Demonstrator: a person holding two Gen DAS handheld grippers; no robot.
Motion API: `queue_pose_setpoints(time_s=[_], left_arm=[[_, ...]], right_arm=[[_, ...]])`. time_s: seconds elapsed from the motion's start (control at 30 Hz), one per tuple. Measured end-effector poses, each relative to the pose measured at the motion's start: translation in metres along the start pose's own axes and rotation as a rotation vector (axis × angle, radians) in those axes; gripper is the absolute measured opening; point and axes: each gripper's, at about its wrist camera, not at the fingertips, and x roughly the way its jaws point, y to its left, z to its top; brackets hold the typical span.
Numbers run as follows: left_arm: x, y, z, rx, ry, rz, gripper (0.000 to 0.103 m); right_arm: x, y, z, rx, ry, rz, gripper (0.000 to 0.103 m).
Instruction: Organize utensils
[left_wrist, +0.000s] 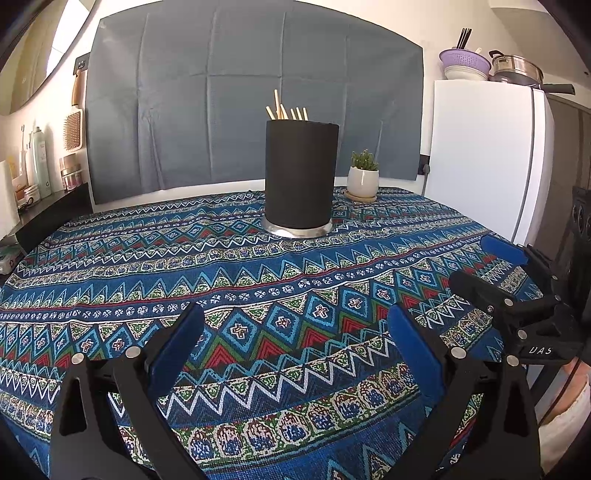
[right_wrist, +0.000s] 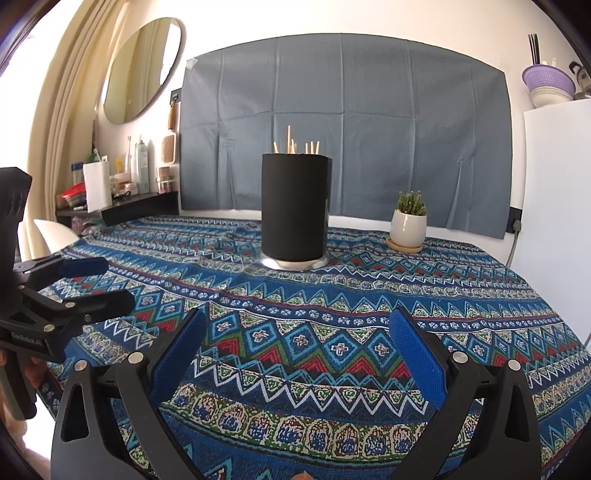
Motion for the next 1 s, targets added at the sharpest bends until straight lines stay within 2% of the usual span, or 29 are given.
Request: queue_pose_setpoints(time_s=[0.83, 1.0], left_arm=[[0.0013, 0.0029, -0.0005, -0.014, 0.005, -0.005, 0.097], [0.0012, -0.0012, -0.001, 0.002, 0.006, 0.019, 0.097]], right_arm=[[0.0005, 0.002, -0.0003, -0.012, 0.0, -0.005, 0.095], [0.0007, 0.0023, -0.0003, -0.014, 0.0, -0.005, 0.095]])
